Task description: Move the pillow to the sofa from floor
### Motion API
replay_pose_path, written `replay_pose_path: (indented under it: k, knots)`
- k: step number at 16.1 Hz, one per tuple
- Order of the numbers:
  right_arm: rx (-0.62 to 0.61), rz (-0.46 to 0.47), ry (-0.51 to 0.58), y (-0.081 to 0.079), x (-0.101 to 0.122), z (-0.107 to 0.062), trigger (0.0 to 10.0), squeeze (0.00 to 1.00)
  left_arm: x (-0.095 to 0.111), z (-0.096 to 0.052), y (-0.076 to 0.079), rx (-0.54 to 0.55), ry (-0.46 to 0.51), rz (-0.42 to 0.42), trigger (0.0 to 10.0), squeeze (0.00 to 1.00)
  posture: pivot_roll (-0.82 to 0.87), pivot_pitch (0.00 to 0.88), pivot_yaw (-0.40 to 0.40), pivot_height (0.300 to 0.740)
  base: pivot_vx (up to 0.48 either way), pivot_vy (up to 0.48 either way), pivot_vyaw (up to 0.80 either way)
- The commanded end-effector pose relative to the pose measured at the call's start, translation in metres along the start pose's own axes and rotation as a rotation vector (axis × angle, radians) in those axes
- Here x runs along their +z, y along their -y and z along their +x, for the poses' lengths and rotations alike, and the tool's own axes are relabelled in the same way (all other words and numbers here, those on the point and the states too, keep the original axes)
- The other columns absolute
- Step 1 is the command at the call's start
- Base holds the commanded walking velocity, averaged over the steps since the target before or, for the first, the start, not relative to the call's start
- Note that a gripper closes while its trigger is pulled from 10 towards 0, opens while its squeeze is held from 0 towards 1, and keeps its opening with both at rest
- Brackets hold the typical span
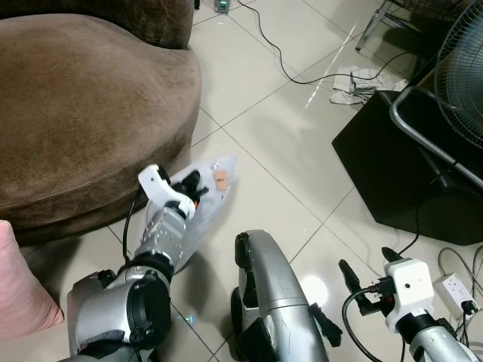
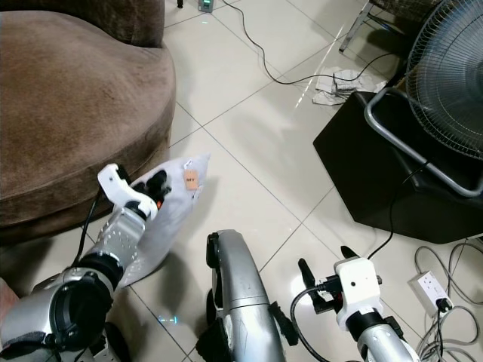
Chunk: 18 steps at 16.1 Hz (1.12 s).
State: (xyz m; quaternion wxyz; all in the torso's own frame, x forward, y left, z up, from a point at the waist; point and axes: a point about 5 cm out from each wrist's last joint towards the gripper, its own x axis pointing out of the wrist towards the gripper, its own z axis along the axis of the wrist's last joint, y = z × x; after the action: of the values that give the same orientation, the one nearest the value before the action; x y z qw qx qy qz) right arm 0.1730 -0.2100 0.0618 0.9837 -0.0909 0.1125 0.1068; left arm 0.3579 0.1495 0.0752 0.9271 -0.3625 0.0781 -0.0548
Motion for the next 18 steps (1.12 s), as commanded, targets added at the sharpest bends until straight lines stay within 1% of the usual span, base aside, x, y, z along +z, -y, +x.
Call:
replay_pose_path:
  k: [1, 2, 3, 5, 7, 8, 9, 10, 11, 12, 13, 15, 16, 17, 18]
  knots:
    - [-0.015, 0.003, -0.021, 0.002, -0.002, -0.003, 10.0, 0.0, -0.006, 0.0, 0.005, -0.021, -0.011, -0.021, 0.0, 0.0, -0.33, 0.248, -0.21, 0.511, 0.0, 0.0, 0.0]
    - [-0.015, 0.003, -0.021, 0.002, -0.002, -0.003, 10.0, 0.0, -0.006, 0.0, 0.005, -0.021, -0.011, -0.021, 0.0, 0.0, -0.33, 0.248, -0.21, 0.511, 0.0, 0.0, 0.0]
    - [-0.008, 0.004, -0.014, 0.0, 0.0, 0.0, 10.0, 0.0, 0.011, 0.009, 0.02, -0.113, 0.05, -0.012, 0.0, 0.0, -0.32, 0.242, -0.207, 0.511, 0.0, 0.0, 0.0]
    - [-0.006, 0.004, -0.012, 0.0, 0.001, 0.002, 10.0, 0.0, 0.018, 0.012, 0.027, -0.155, 0.077, -0.011, 0.0, 0.0, -0.31, 0.241, -0.206, 0.511, 0.0, 0.0, 0.0]
    - [-0.002, 0.005, -0.007, -0.002, 0.002, 0.006, 10.0, 0.0, 0.034, 0.017, 0.038, -0.213, 0.129, 0.013, 0.0, 0.0, -0.3, 0.235, -0.201, 0.511, 0.0, 0.0, 0.0]
    - [-0.001, 0.006, -0.006, -0.002, 0.002, 0.007, 10.0, 0.0, 0.037, 0.017, 0.039, -0.222, 0.138, 0.02, 0.0, 0.0, -0.29, 0.233, -0.199, 0.511, 0.0, 0.0, 0.0]
    - [-0.002, 0.016, -0.003, -0.004, 0.001, 0.013, 10.0, 0.0, 0.044, 0.02, 0.047, -0.244, 0.139, 0.123, 0.0, 0.0, -0.27, 0.223, -0.186, 0.511, 0.0, 0.0, 0.0]
    - [-0.002, 0.016, -0.003, -0.004, 0.001, 0.013, 10.0, 0.0, 0.044, 0.02, 0.047, -0.244, 0.139, 0.123, 0.0, 0.0, -0.27, 0.223, -0.186, 0.511, 0.0, 0.0, 0.0]
    - [0.001, 0.02, -0.001, -0.006, 0.001, 0.017, 10.0, 0.0, 0.044, 0.021, 0.049, -0.249, 0.115, 0.19, 0.0, 0.0, -0.26, 0.221, -0.182, 0.511, 0.0, 0.0, 0.0]
    - [0.003, 0.023, 0.0, -0.007, 0.001, 0.018, 10.0, 0.0, 0.044, 0.022, 0.05, -0.247, 0.102, 0.219, 0.0, 0.0, -0.26, 0.221, -0.182, 0.511, 0.0, 0.0, 0.0]
    - [0.011, 0.03, 0.002, -0.01, 0.0, 0.022, 10.0, 0.0, 0.041, 0.022, 0.047, -0.22, 0.05, 0.335, 10.0, 0.0, -0.24, 0.219, -0.173, 0.511, 0.0, 0.0, 0.0]
    - [0.016, 0.033, 0.002, -0.012, -0.001, 0.025, 10.0, 0.0, 0.04, 0.021, 0.045, -0.21, 0.025, 0.4, 10.0, 0.0, -0.23, 0.217, -0.171, 0.511, 0.0, 0.0, 0.0]
    - [0.018, 0.036, 0.003, -0.013, -0.002, 0.026, 10.0, 0.0, 0.043, 0.021, 0.044, -0.226, 0.016, 0.44, 10.0, 0.0, -0.22, 0.214, -0.167, 0.511, 0.0, 0.0, 0.0]
    - [0.021, 0.043, 0.005, -0.016, -0.003, 0.028, 10.0, 0.0, 0.056, 0.021, 0.041, -0.229, 0.024, 0.504, 10.0, 0.81, -0.21, 0.21, -0.157, 0.511, 0.0, 0.0, 0.0]
    - [0.022, 0.048, 0.008, -0.018, -0.004, 0.031, 10.0, 0.0, 0.065, 0.02, 0.04, -0.233, 0.037, 0.545, 10.0, 1.0, -0.2, 0.206, -0.149, 0.511, 0.0, 0.0, 0.0]
